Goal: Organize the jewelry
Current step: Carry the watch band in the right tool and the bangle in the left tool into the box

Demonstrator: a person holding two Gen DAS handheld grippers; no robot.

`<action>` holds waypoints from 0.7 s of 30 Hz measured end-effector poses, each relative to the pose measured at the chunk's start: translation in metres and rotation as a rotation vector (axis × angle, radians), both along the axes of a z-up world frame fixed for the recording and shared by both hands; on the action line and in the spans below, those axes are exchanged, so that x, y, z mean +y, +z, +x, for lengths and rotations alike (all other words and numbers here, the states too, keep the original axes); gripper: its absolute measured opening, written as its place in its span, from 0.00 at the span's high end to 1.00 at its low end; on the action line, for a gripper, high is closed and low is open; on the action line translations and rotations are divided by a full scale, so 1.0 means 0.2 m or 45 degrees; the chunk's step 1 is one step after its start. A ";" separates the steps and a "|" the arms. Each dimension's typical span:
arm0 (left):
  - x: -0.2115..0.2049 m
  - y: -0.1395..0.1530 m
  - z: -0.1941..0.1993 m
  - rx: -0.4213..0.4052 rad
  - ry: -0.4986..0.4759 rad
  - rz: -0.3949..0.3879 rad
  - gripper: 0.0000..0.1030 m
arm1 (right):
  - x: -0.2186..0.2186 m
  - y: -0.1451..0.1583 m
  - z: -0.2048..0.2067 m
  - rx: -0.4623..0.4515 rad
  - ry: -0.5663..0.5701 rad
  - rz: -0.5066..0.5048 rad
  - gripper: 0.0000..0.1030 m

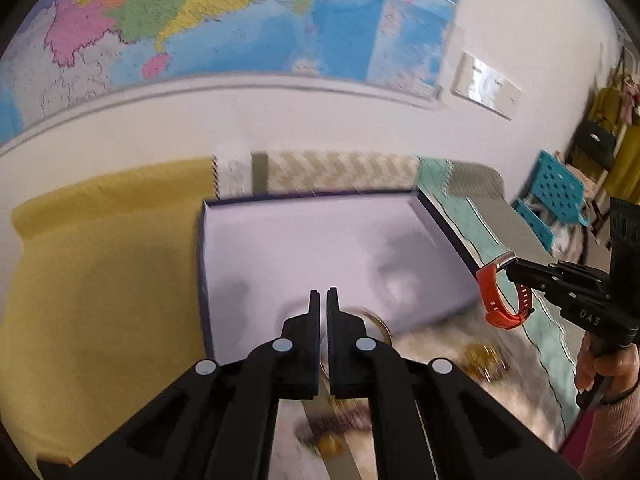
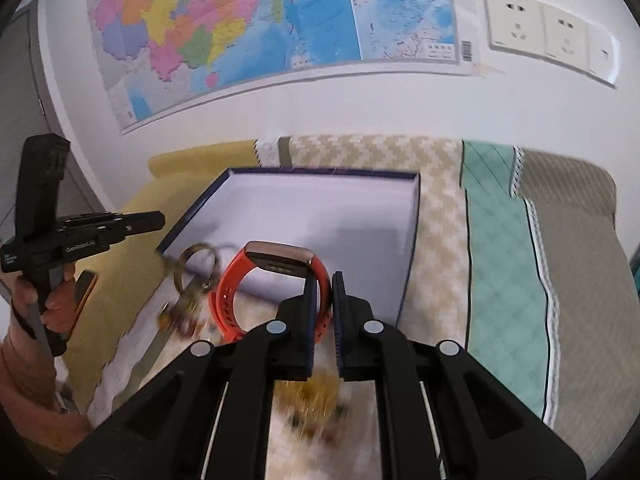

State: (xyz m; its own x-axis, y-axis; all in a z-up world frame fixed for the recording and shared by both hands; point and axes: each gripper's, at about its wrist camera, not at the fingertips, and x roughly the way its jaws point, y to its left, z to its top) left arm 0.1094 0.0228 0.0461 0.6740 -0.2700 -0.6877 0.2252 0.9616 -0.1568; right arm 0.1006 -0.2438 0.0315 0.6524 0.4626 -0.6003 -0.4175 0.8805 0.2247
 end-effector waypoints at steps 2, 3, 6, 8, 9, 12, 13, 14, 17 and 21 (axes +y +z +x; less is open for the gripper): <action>0.00 -0.01 0.09 0.014 -0.001 -0.021 0.98 | 0.04 -0.01 0.11 0.012 -0.007 -0.013 0.92; 0.00 -0.03 0.13 0.021 0.012 -0.008 0.98 | 0.05 -0.02 0.15 0.026 -0.004 -0.012 0.92; 0.02 -0.10 0.18 0.078 0.014 0.013 0.98 | 0.10 -0.05 0.20 0.048 0.016 -0.015 0.92; 0.03 -0.14 0.15 0.088 -0.014 0.029 0.98 | 0.11 -0.07 0.20 0.058 0.032 -0.011 0.92; 0.04 -0.16 0.12 0.096 -0.039 0.027 0.98 | 0.12 -0.09 0.20 0.062 0.038 -0.013 0.92; 0.04 -0.21 0.03 0.122 -0.108 0.028 0.93 | 0.12 -0.12 0.18 0.069 0.037 -0.014 0.92; 0.04 -0.22 0.00 0.123 -0.131 0.032 0.88 | 0.12 -0.12 0.17 0.073 0.035 -0.009 0.92; 0.04 -0.24 -0.03 0.123 -0.148 0.036 0.85 | 0.11 -0.13 0.16 0.078 0.036 0.000 0.92; 0.03 -0.24 -0.12 0.097 -0.197 0.028 0.72 | 0.10 -0.14 0.14 0.078 0.033 0.019 0.92; 0.01 -0.25 -0.15 0.086 -0.211 0.015 0.66 | 0.11 -0.14 0.12 0.082 0.037 0.033 0.92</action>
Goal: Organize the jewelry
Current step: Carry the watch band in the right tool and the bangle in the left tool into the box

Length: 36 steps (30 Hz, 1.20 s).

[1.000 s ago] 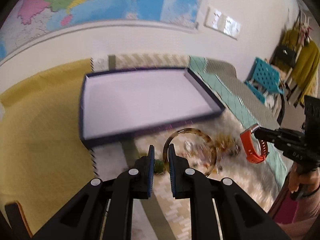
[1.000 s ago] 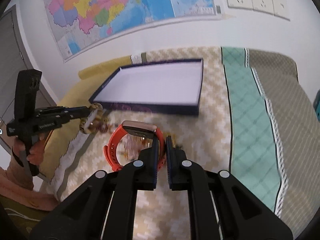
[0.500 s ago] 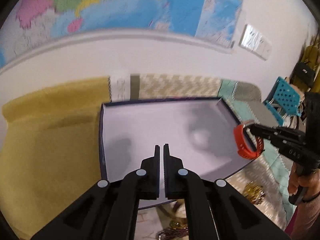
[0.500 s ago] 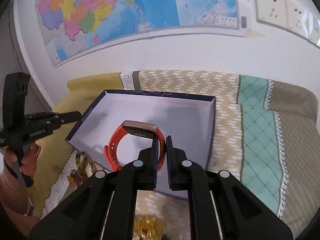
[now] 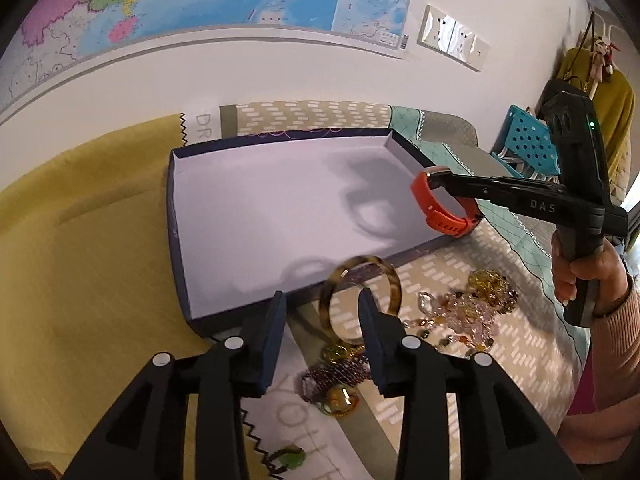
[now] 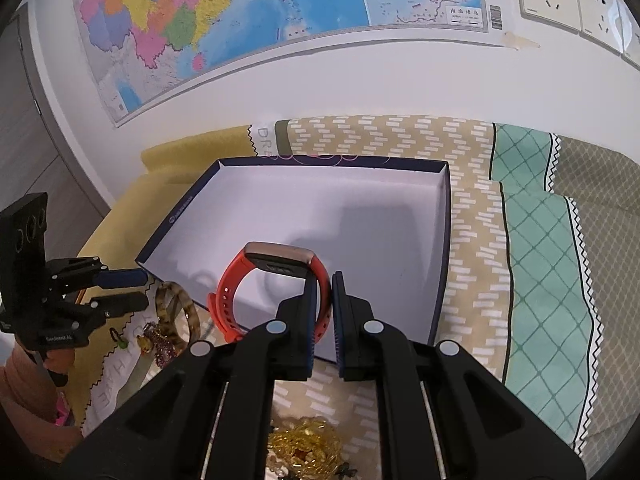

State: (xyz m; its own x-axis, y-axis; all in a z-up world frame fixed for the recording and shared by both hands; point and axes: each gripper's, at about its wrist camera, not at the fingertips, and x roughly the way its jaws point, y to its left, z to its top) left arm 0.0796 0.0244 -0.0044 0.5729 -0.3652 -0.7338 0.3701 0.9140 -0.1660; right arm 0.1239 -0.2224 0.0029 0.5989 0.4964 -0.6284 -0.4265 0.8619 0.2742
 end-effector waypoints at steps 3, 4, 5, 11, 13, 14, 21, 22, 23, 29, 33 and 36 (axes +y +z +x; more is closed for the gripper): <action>-0.02 -0.05 0.03 0.043 0.023 0.037 0.67 | 0.01 -0.01 -0.01 0.006 0.002 0.003 0.92; -0.02 -0.07 0.05 0.057 0.025 0.046 0.70 | 0.01 -0.01 -0.02 0.008 0.006 0.004 0.92; -0.03 -0.09 0.06 0.070 0.022 0.047 0.72 | 0.01 -0.01 -0.02 0.011 0.008 0.004 0.92; -0.07 -0.13 0.11 0.115 0.041 0.032 0.96 | 0.01 -0.02 -0.02 0.016 0.006 0.004 0.92; -0.07 -0.10 0.11 0.100 0.052 0.010 0.96 | 0.01 -0.01 -0.02 0.010 0.007 0.012 0.92; -0.06 -0.08 0.11 0.101 0.044 -0.021 0.96 | 0.00 0.00 -0.02 0.006 0.007 0.015 0.92; -0.03 0.10 0.12 0.043 0.038 -0.091 0.96 | 0.00 0.06 0.05 -0.026 -0.003 0.017 0.92; -0.03 0.13 0.15 0.033 0.048 -0.094 0.96 | 0.00 0.07 0.07 -0.028 -0.002 0.019 0.92; -0.03 0.15 0.18 0.023 0.063 -0.088 0.96 | 0.01 0.08 0.09 -0.031 -0.003 0.017 0.92; -0.03 0.17 0.39 0.040 0.140 -0.062 0.96 | 0.05 0.12 0.25 -0.030 -0.025 -0.019 0.92; -0.05 0.13 0.53 0.072 0.174 -0.019 0.96 | 0.07 0.12 0.36 -0.022 -0.040 -0.050 0.92; -0.05 0.10 0.60 0.095 0.198 -0.001 0.96 | 0.09 0.09 0.42 -0.009 -0.050 -0.071 0.92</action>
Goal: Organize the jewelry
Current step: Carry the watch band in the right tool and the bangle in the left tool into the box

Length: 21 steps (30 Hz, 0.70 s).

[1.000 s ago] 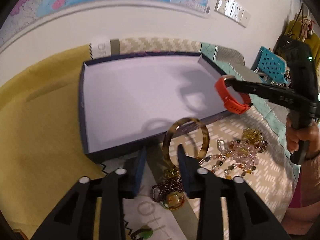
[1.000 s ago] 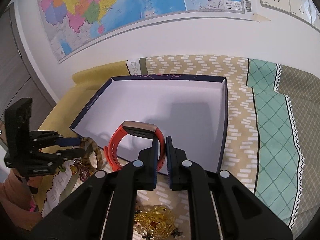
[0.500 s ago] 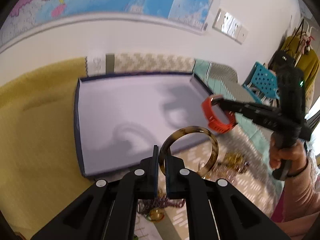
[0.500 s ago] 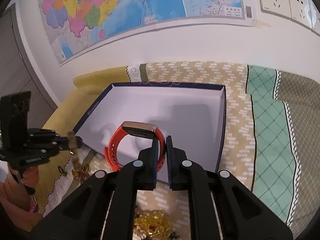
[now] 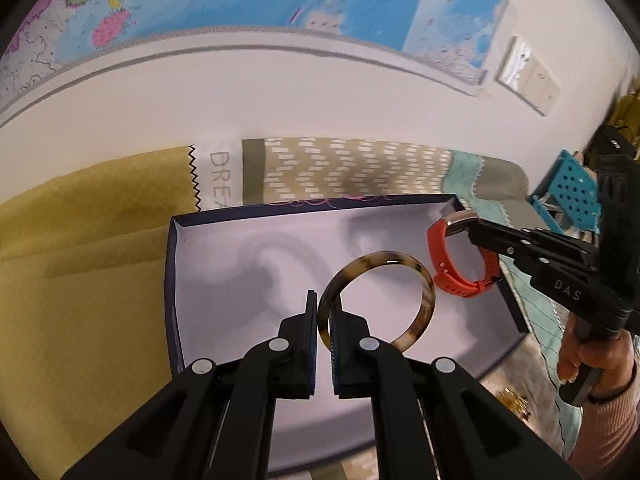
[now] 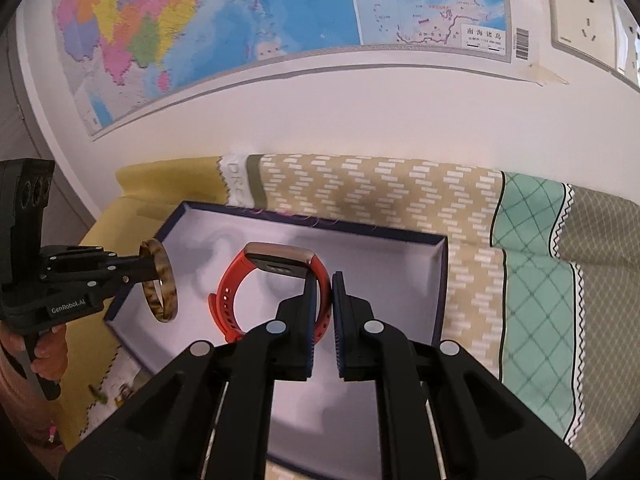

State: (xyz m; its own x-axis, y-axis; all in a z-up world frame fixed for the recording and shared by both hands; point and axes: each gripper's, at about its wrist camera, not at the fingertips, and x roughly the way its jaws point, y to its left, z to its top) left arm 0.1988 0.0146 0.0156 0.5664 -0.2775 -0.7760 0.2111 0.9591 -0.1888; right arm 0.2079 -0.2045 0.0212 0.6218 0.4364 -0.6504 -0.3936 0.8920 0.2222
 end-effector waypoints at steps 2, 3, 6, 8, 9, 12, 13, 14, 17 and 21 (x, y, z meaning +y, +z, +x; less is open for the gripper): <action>0.00 -0.02 0.05 0.017 0.015 0.009 0.96 | 0.01 -0.02 0.03 0.011 -0.004 -0.010 0.92; 0.00 -0.02 0.07 0.023 0.018 0.016 0.96 | 0.02 -0.04 0.05 0.016 -0.005 -0.018 0.92; 0.00 -0.04 0.12 0.037 0.036 0.037 0.96 | 0.05 -0.07 0.08 0.026 -0.007 -0.036 0.92; 0.00 -0.05 0.16 0.051 0.051 0.048 0.96 | 0.07 -0.08 0.09 0.028 -0.007 -0.053 0.92; 0.00 -0.05 0.17 0.054 0.054 0.054 0.96 | 0.08 -0.08 0.10 0.028 -0.008 -0.061 0.92; 0.01 -0.06 0.20 0.061 0.066 0.069 0.96 | 0.09 -0.08 0.13 0.034 -0.008 -0.074 0.92; 0.01 -0.07 0.20 0.059 0.069 0.075 0.96 | 0.09 -0.08 0.13 0.036 -0.008 -0.078 0.92; 0.01 -0.07 0.20 0.058 0.074 0.084 0.96 | 0.10 -0.08 0.15 0.042 -0.008 -0.084 0.92; 0.00 -0.08 0.22 0.067 0.084 0.104 0.95 | 0.10 -0.09 0.17 0.059 -0.011 -0.098 0.92; -0.01 -0.10 0.23 0.077 0.085 0.137 0.95 | 0.11 -0.12 0.20 0.086 -0.020 -0.116 0.92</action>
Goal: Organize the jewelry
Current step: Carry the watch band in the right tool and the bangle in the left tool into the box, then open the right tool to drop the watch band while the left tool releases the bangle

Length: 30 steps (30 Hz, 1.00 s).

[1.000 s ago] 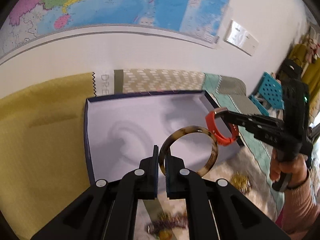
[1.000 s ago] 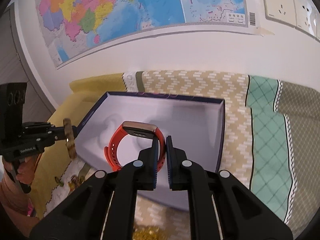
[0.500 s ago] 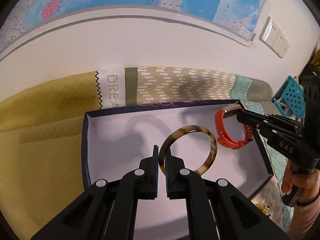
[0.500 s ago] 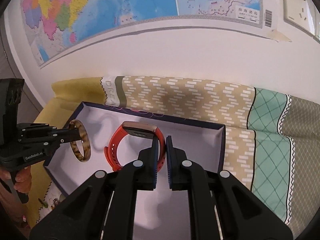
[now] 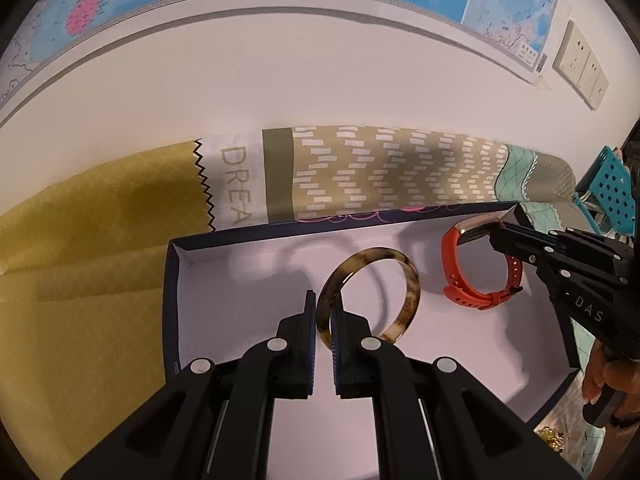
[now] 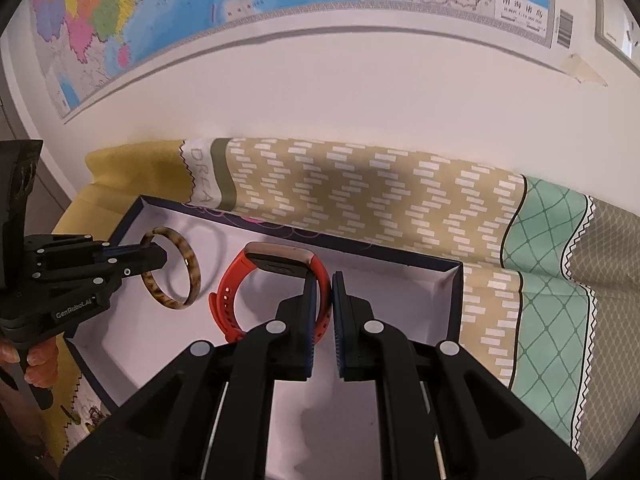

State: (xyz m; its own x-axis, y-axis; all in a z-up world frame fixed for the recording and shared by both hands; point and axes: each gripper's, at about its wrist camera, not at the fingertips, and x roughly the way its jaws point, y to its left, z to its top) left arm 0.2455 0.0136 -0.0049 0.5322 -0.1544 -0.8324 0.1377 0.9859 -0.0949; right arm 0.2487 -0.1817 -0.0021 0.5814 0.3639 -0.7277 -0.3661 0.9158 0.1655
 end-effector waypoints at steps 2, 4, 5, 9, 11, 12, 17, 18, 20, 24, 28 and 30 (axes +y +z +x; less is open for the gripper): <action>-0.01 -0.01 0.02 0.007 0.002 0.005 0.95 | 0.00 -0.01 0.01 0.008 -0.008 -0.007 0.92; -0.01 -0.01 0.03 0.010 0.003 0.016 0.95 | 0.01 -0.01 0.02 0.014 -0.008 -0.015 0.92; -0.02 -0.01 0.03 0.012 0.002 0.022 0.95 | 0.01 -0.01 0.03 0.017 -0.011 -0.021 0.92; -0.04 -0.02 0.06 0.021 0.003 0.043 0.95 | 0.02 -0.02 0.05 0.029 -0.021 -0.039 0.90; -0.04 -0.02 0.07 0.024 0.001 0.049 0.95 | 0.02 -0.02 0.06 0.034 -0.024 -0.041 0.90; -0.05 -0.02 0.07 0.026 0.002 0.047 0.95 | 0.02 -0.02 0.07 0.033 -0.027 -0.039 0.90; -0.05 -0.03 0.08 0.029 0.009 0.049 0.94 | 0.02 -0.03 0.08 0.034 -0.054 -0.034 0.89; -0.05 -0.03 0.09 0.029 0.010 0.050 0.94 | 0.01 -0.03 0.08 0.033 -0.065 -0.031 0.87; -0.05 -0.03 0.09 0.020 0.016 0.069 0.91 | -0.01 -0.03 0.08 0.030 -0.072 -0.019 0.86; -0.05 -0.01 0.05 -0.031 0.020 0.089 0.77 | -0.04 0.01 0.04 0.002 -0.072 0.029 0.79; -0.07 0.08 -0.05 -0.158 0.016 0.118 0.59 | -0.05 0.08 -0.07 -0.057 -0.035 0.081 0.65; -0.08 0.12 -0.11 -0.216 0.006 0.128 0.49 | -0.06 0.12 -0.14 -0.094 -0.014 0.096 0.60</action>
